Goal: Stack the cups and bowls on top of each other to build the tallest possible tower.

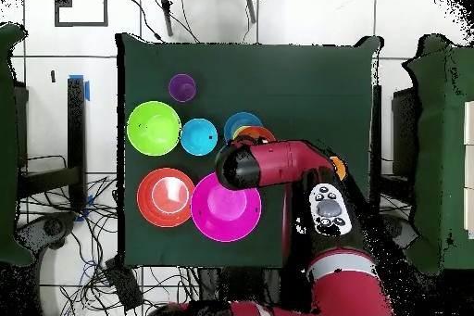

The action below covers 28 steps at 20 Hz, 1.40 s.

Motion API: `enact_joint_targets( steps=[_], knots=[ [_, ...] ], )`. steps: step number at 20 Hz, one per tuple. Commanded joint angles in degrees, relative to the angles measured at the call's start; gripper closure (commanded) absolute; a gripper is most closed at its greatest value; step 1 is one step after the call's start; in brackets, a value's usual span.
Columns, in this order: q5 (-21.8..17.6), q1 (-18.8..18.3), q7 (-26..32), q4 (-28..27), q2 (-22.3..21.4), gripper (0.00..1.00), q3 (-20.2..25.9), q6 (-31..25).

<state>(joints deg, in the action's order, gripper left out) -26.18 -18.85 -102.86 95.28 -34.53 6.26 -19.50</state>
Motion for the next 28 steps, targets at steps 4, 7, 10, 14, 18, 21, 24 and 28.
enact_joint_targets(
  steps=[4,7,10,14,18,21,24,28],
  knots=[
    [1.97,1.94,-5.76,-3.24,1.53,0.0,0.84,-2.61],
    [2.05,1.67,-5.33,-3.3,1.66,0.0,0.95,-2.46],
    [2.08,1.36,-4.93,-3.16,1.52,0.0,1.1,-2.4],
    [2.23,1.24,-4.7,-3.13,1.47,0.0,1.13,-2.41],
    [2.28,1.29,-4.64,-3.9,2.41,0.0,1.18,-2.27],
    [2.14,1.85,-5.03,-4.79,3.2,0.0,0.73,-2.05],
    [2.18,2.49,-5.31,-5.95,4.01,0.0,0.38,-2.32],
    [2.37,3.53,-5.66,-8.0,5.23,0.0,-0.17,-2.87]
  ],
)
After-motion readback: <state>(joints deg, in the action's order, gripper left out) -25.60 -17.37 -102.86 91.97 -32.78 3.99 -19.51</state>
